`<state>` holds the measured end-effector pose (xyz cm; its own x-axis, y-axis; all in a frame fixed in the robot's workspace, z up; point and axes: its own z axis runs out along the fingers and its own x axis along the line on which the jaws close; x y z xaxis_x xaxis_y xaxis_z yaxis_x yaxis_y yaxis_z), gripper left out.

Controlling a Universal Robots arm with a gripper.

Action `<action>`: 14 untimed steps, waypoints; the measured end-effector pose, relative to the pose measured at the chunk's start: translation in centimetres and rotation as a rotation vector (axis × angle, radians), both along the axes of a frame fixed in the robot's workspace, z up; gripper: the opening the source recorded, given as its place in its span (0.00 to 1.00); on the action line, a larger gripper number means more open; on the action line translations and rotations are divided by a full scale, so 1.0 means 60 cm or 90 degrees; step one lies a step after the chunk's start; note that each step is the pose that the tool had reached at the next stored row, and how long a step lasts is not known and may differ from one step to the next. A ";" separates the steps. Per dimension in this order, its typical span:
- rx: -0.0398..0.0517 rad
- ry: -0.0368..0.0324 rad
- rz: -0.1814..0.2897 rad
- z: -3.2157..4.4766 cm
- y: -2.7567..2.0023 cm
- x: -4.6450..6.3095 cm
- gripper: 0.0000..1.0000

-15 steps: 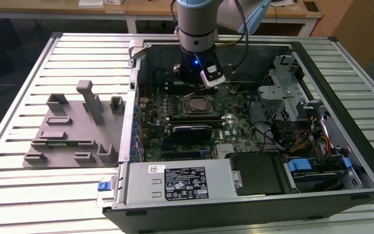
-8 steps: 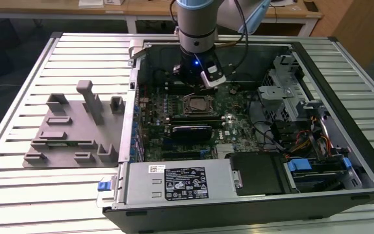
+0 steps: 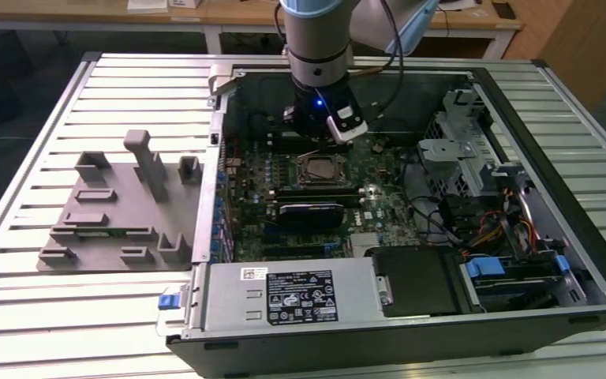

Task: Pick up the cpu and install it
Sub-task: 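Install the first cpu locking lever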

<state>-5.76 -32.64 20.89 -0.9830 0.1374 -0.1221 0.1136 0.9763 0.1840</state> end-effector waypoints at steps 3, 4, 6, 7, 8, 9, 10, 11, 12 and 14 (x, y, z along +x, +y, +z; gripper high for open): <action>-0.0002 0.0002 -0.013 -0.002 0.0014 0.000 0.11; -0.0002 0.0002 -0.018 -0.002 0.0024 0.000 0.11; -0.0001 0.0001 -0.027 -0.003 0.0045 0.000 0.11; -0.0001 0.0001 -0.031 -0.004 0.0056 0.000 0.11; -0.0002 0.0002 -0.036 -0.004 0.0067 0.000 0.11; -0.0001 0.0002 -0.040 -0.004 0.0077 0.000 0.11; -0.0002 0.0002 -0.045 -0.005 0.0085 0.000 0.11; -0.0001 0.0001 -0.050 -0.005 0.0091 0.000 0.11; 0.0000 0.0001 -0.056 -0.006 0.0094 0.000 0.11; -0.0001 0.0002 -0.070 -0.007 0.0098 0.000 0.11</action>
<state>-5.76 -32.05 20.48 -0.9619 0.2449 -0.1219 0.2206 0.9579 0.1838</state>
